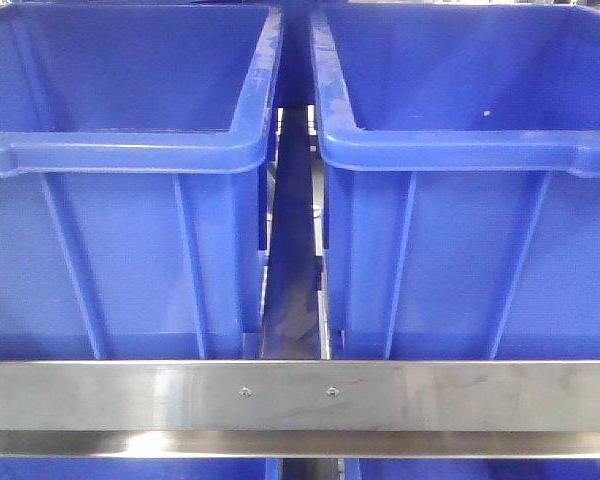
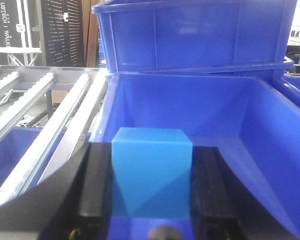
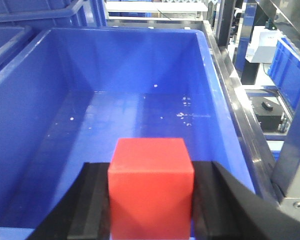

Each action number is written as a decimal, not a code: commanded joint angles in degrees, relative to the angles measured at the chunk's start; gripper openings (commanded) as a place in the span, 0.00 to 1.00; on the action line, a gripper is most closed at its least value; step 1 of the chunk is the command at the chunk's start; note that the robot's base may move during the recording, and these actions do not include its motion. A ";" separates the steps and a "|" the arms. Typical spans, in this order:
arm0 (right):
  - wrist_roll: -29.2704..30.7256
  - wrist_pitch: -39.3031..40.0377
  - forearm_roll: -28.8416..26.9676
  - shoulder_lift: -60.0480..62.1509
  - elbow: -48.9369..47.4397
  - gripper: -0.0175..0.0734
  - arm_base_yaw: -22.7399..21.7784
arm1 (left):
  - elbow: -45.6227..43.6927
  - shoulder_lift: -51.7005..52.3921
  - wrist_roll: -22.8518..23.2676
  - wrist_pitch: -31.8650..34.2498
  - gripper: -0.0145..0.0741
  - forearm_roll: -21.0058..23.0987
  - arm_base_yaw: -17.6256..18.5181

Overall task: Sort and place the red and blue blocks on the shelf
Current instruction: 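Extend both grippers over two adjacent blue bins, holding the cubes, then open both grippers to drop the cubes into the bins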

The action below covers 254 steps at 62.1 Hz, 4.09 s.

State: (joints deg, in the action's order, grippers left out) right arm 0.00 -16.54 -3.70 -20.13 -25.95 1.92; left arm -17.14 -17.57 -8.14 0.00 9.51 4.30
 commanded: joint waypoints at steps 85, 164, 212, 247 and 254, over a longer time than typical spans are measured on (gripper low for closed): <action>0.91 6.58 -0.22 -0.26 -1.60 0.29 -0.24 | -1.72 -0.45 -0.13 5.18 0.30 0.40 -0.08; 1.11 18.72 0.22 -39.67 -19.02 0.24 5.98 | -30.70 -52.75 -0.13 10.44 0.30 0.19 13.38; 1.11 17.34 0.22 -39.72 -19.02 0.87 5.98 | -31.55 -54.30 -0.13 7.54 0.77 0.40 13.38; 1.11 15.92 0.22 -39.67 -19.02 0.87 5.98 | -31.55 -52.34 -0.13 5.18 0.73 1.53 13.38; 1.11 17.41 0.22 -39.44 -19.02 0.87 5.92 | -31.55 -50.34 -0.13 5.18 0.60 1.31 12.57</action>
State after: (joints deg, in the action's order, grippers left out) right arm 0.61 -5.15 -3.96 -60.63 -42.80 7.79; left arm -46.74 -71.12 -8.14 0.86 10.44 17.15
